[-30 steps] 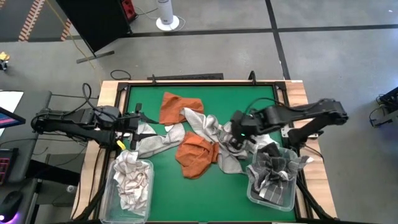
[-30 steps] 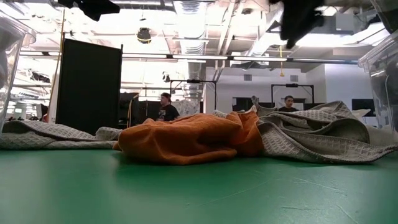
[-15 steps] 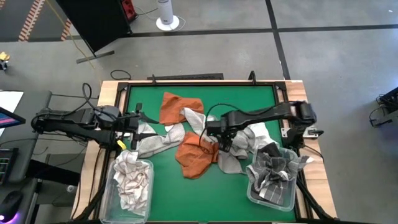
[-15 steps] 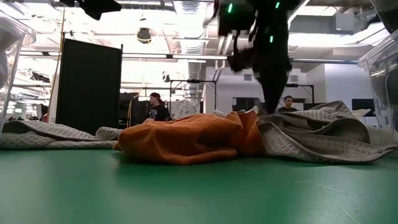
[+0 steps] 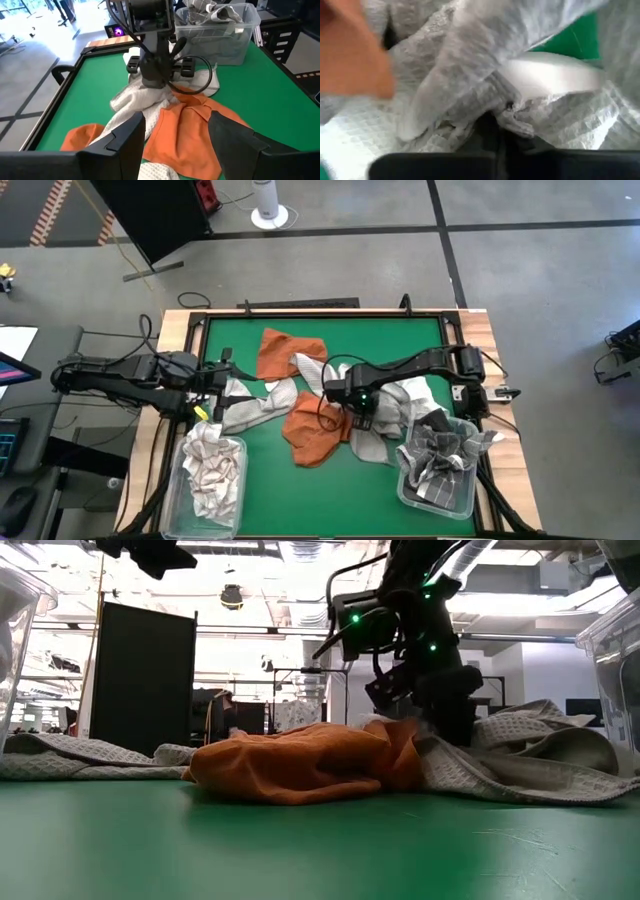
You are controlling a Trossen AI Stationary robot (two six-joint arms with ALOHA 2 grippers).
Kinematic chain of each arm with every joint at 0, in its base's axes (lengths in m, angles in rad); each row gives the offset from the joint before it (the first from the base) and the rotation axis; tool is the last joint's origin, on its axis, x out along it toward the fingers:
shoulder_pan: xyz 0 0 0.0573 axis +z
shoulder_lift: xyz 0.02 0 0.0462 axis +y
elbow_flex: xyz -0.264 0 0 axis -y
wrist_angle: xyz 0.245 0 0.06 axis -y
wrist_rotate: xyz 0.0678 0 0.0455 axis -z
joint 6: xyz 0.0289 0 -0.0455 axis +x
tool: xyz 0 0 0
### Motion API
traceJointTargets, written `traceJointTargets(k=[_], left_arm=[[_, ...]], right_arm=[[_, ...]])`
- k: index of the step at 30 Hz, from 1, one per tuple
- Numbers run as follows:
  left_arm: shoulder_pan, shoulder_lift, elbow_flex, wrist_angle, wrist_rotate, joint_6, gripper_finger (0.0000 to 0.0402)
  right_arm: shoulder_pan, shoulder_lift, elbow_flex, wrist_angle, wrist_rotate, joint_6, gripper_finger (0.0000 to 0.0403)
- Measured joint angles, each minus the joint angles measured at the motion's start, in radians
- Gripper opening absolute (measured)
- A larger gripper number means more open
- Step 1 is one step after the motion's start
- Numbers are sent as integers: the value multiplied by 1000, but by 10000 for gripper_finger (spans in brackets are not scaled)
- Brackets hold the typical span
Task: Sort towels by color in basket
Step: Put the gray towel into the left transparent bin
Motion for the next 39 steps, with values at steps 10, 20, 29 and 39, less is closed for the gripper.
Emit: traceJointTargets(k=[10,20,29,39], left_arm=[[0,0,0,0,0,2,208],[0,0,0,0,0,6,208],[0,13,-63,208,0,87,208],[17,210,-197,934,36,172,208]], right_arm=[[4,-232,36,-78,8,81,22],[59,-544,166,-68,79,181,22],[246,-711,170,333,407,72,22],[272,-539,168,659,523,-153,22]])
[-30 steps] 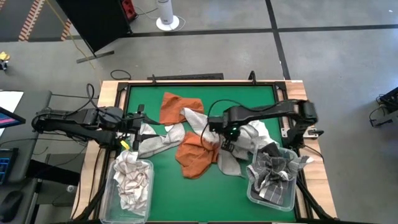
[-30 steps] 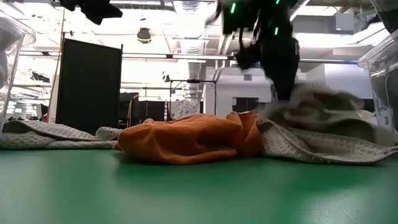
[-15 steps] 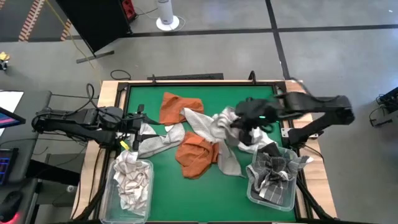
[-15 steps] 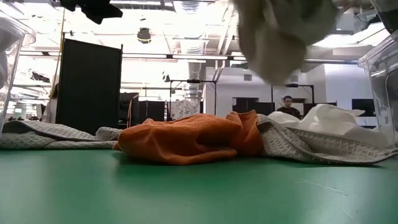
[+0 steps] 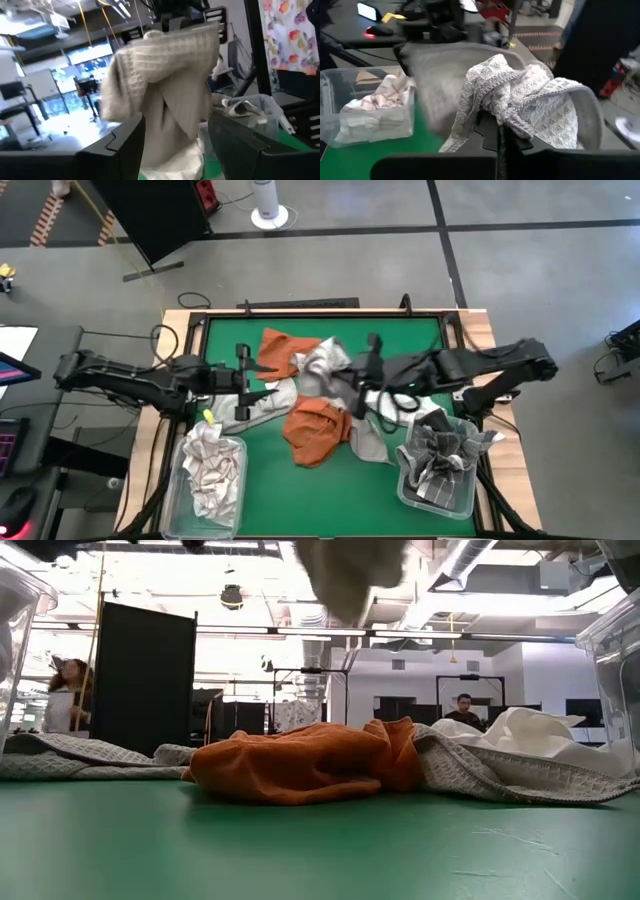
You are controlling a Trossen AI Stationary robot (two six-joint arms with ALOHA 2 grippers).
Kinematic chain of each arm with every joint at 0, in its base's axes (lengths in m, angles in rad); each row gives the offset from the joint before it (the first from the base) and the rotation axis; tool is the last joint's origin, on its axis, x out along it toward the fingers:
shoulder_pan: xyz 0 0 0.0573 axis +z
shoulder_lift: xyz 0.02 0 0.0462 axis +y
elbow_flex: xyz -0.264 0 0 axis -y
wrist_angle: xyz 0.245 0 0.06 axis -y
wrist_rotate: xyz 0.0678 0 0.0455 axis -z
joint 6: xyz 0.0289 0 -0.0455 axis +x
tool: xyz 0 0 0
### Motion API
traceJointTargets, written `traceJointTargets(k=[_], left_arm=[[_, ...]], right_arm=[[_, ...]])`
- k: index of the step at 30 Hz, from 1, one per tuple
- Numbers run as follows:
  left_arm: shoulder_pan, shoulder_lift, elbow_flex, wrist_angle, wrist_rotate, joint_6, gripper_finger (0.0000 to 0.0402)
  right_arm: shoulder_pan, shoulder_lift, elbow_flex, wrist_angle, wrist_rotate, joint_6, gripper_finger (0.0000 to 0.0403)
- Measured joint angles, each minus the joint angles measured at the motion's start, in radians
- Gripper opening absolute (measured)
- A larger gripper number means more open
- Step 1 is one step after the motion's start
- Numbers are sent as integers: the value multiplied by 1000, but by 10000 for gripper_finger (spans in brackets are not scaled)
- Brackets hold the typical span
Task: Sort towels by color in basket
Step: Put the gray towel into the left transparent bin
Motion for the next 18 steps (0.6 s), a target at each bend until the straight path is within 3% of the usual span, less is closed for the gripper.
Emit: traceJointTargets(k=[8,18], left_arm=[[26,153,84,-25,22,-77,223],[28,238,176,-36,67,-76,317]], right_arm=[[-6,101,-1,157,-27,-103,22],[-19,127,0,290,-118,-117,22]])
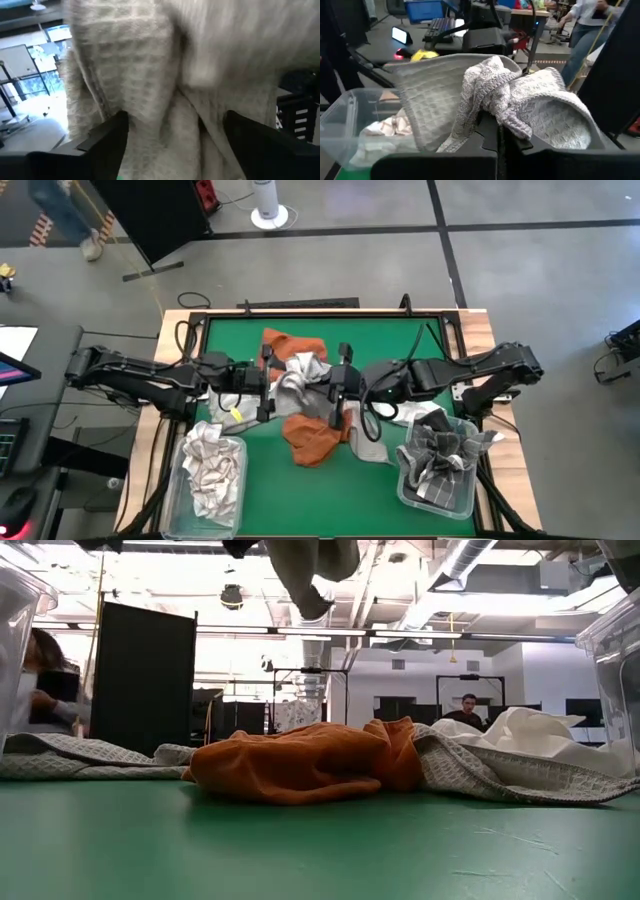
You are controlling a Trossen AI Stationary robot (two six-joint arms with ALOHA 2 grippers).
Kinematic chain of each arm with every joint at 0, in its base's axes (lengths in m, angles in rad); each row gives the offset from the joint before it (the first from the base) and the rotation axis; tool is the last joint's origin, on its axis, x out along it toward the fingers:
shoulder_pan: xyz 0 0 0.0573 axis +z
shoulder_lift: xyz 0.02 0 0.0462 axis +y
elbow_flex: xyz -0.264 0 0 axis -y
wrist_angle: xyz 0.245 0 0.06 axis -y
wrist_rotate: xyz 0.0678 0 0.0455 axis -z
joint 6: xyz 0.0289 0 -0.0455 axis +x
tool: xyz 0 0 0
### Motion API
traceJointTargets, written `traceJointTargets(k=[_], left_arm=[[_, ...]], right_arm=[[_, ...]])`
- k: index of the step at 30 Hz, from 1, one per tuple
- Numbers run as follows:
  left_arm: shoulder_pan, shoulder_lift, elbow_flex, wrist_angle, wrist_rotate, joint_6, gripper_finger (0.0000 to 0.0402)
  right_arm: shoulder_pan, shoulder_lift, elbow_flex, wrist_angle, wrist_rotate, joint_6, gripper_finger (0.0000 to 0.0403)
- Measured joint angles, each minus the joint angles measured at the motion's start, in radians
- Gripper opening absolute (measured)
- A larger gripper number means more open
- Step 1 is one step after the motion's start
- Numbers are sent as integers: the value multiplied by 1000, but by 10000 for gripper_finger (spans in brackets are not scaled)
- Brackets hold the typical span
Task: Sort towels by color in basket
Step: Put the gray towel into the left transparent bin
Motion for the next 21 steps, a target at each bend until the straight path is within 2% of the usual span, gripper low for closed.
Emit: traceJointTargets(k=[4,10,17,21], left_arm=[[1,35,32,14,56,-11,338],[0,83,61,58,92,-14,338],[0,84,62,92,128,-23,312],[0,83,62,88,129,-18,273]], right_arm=[[-6,17,2,46,0,-25,22],[-20,61,-1,64,-57,-44,22],[-32,82,1,101,-56,-51,38],[-33,82,1,116,-56,-52,37]])
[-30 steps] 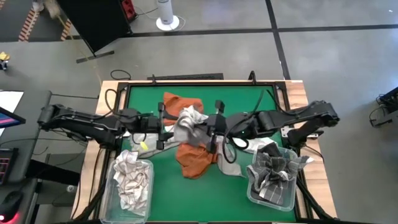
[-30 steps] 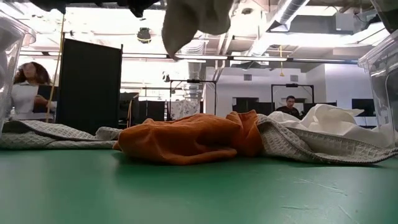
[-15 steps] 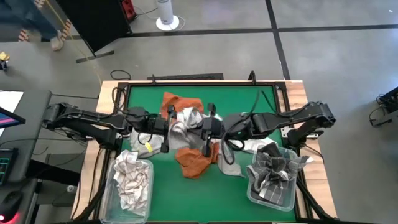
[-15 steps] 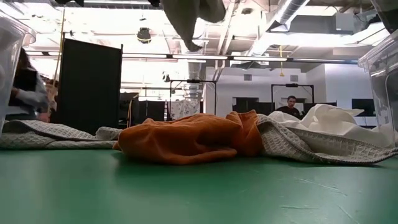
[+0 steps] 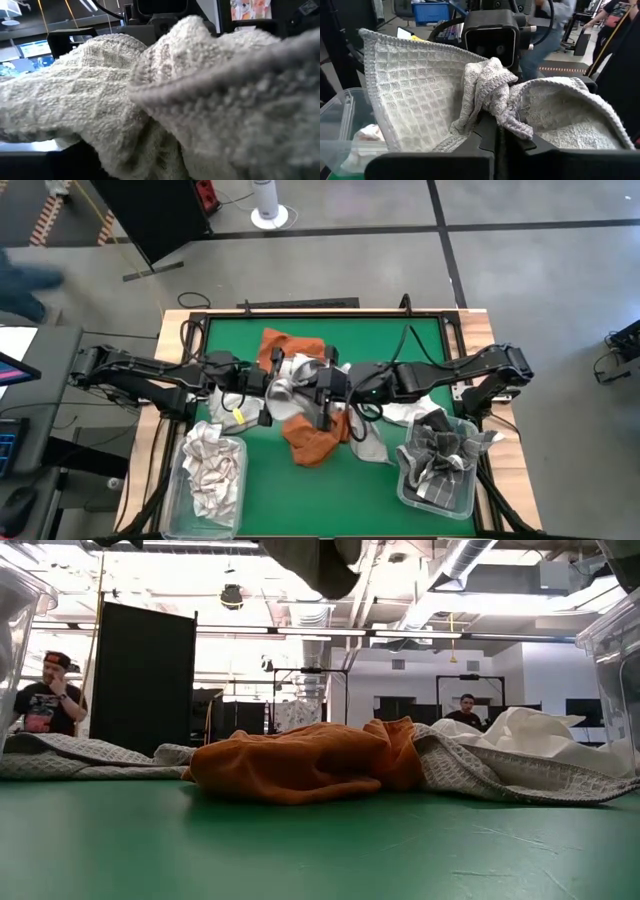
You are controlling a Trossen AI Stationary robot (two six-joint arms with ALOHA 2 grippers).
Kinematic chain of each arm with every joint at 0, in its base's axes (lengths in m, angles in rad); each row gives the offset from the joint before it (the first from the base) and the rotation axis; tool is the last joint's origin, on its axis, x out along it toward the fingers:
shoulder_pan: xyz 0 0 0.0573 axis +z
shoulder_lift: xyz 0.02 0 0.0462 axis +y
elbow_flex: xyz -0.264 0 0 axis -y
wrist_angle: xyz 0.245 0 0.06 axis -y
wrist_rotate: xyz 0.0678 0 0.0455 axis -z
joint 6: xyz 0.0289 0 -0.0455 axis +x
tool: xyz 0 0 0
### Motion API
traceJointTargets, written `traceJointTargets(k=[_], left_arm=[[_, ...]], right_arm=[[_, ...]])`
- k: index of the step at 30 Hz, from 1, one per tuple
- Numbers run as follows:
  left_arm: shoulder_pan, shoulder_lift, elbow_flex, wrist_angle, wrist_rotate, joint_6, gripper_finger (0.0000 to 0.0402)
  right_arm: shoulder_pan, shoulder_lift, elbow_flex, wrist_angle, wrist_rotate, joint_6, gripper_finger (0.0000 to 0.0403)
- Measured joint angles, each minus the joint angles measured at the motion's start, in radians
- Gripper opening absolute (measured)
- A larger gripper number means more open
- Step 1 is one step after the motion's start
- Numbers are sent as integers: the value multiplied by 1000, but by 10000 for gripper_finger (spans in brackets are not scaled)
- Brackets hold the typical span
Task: Sort towels by color in basket
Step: Put the gray towel into the left transparent bin
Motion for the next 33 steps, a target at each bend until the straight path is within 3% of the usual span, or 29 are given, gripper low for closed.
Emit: traceJointTargets(k=[6,12,18,21,29,33], left_arm=[[0,0,0,-5,0,9,158],[0,0,-1,-15,-3,18,30],[0,-22,-1,-73,-6,16,30],[0,-88,-1,-199,-7,19,30],[-10,-313,128,-950,-4,-64,30],[-35,-352,162,-1145,92,-168,35]], right_arm=[[13,-1,0,10,1,7,59],[21,-3,0,9,1,3,125],[50,-57,0,-51,3,6,211],[70,-112,0,-124,33,13,240],[134,-264,0,-460,218,171,247],[132,-277,0,-607,270,291,245]])
